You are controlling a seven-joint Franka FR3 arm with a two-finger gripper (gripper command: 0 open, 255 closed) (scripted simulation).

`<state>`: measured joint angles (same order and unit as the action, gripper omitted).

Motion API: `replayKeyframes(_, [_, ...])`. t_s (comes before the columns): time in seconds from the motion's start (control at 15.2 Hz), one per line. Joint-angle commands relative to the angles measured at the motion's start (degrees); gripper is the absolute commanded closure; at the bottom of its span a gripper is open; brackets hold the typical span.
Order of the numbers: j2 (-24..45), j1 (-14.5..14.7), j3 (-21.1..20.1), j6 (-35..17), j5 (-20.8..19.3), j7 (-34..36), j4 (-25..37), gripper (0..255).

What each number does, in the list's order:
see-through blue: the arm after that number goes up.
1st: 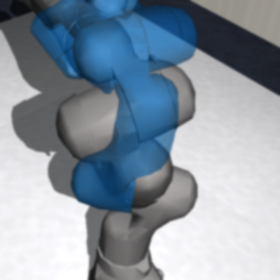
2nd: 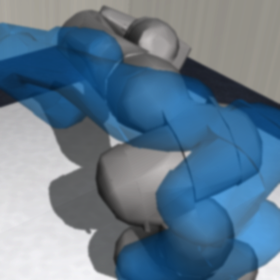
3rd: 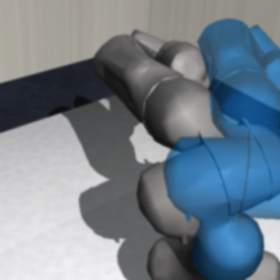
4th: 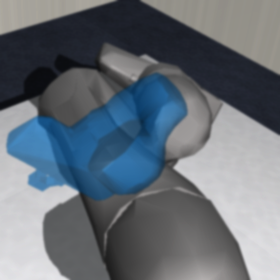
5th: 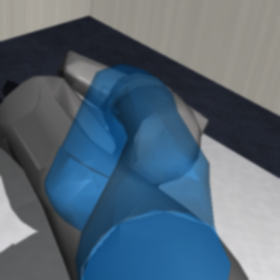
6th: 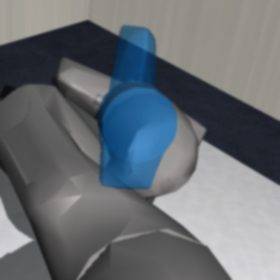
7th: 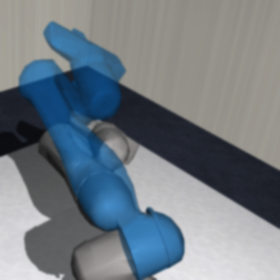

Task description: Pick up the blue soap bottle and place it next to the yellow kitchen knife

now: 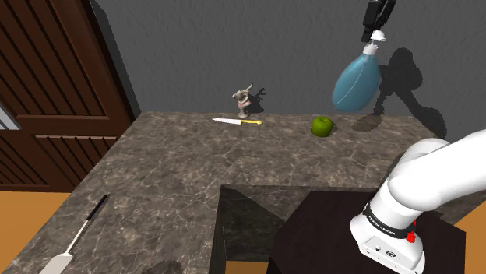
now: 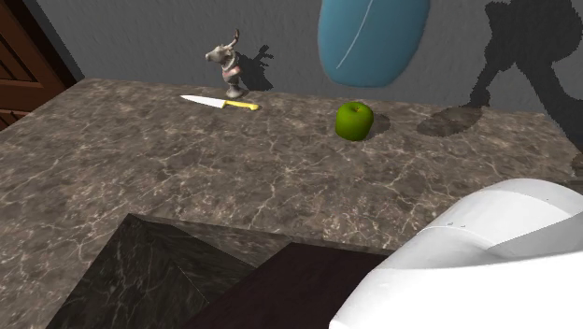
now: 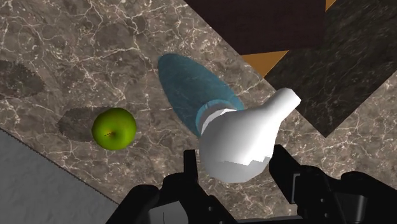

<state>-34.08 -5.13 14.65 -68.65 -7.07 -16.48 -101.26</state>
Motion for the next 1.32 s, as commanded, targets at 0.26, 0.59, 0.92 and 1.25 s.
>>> replayKeyframes(0.26, [6.21, 1.23, -0.32, -8.68, 1.87, 2.18, -2.57, 255])
replayKeyframes(0.59, [13.12, 2.26, -0.16, -14.92, 3.49, 3.13, -2.07, 255])
replayKeyframes(0.92, [21.11, 3.16, 0.07, -20.2, 5.37, 3.63, 0.43, 255])
replayKeyframes(1.25, [30.04, 3.75, 0.22, -24.28, 7.6, 3.77, 5.02, 255])
